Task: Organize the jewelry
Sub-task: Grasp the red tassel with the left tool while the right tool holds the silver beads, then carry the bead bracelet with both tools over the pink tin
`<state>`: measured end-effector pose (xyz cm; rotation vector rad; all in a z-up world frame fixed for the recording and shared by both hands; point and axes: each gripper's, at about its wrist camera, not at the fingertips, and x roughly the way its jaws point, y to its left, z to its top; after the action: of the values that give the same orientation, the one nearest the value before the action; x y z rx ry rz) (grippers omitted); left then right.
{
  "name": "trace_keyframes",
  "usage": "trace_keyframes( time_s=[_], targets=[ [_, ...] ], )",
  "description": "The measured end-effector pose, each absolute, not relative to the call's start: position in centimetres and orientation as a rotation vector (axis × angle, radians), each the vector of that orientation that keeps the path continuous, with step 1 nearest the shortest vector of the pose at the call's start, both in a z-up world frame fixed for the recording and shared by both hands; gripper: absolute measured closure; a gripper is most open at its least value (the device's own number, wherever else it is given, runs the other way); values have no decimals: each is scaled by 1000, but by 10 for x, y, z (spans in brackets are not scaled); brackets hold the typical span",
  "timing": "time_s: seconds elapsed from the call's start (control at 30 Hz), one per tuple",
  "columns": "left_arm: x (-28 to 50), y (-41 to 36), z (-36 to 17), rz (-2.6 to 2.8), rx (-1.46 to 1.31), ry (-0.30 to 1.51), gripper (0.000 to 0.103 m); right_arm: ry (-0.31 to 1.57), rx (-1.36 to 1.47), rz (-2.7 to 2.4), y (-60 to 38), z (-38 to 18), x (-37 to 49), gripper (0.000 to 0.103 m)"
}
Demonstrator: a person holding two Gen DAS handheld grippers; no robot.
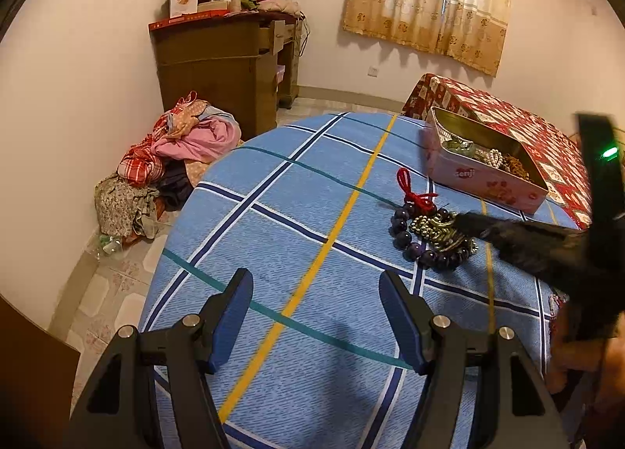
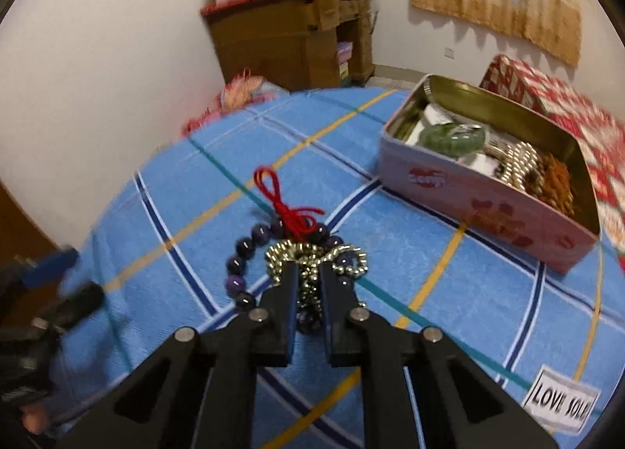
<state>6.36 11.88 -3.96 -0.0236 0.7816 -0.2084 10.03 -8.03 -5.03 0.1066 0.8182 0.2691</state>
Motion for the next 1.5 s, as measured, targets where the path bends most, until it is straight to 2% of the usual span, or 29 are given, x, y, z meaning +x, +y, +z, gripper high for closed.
trace_keyframes(
  time_s=[0.43, 0.87, 0.93, 0.97, 1.0, 1.17, 1.5],
  targets=[
    [79, 97, -33, -305, -17, 771, 36, 591, 275, 289, -120, 36, 40, 90],
    [168, 27, -49, -470, -50, 815, 36, 595, 360, 290, -139, 24, 29, 90],
    [173, 16, -54, -496, -24, 827, 59, 601, 369, 284, -143, 21, 27, 90],
    [175, 13, -57, -504, -12, 846, 87, 604, 374, 281, -145, 20, 27, 90],
    [176, 11, -60, -507, -8, 868, 96, 605, 380, 279, -147, 19, 26, 90],
    [173, 17, -56, -547, -60, 867, 99, 601, 411, 266, -155, 17, 25, 90],
    [120, 52, 40, -613, -144, 631, 99, 532, 429, 268, -159, 41, 6, 90]
  ],
)
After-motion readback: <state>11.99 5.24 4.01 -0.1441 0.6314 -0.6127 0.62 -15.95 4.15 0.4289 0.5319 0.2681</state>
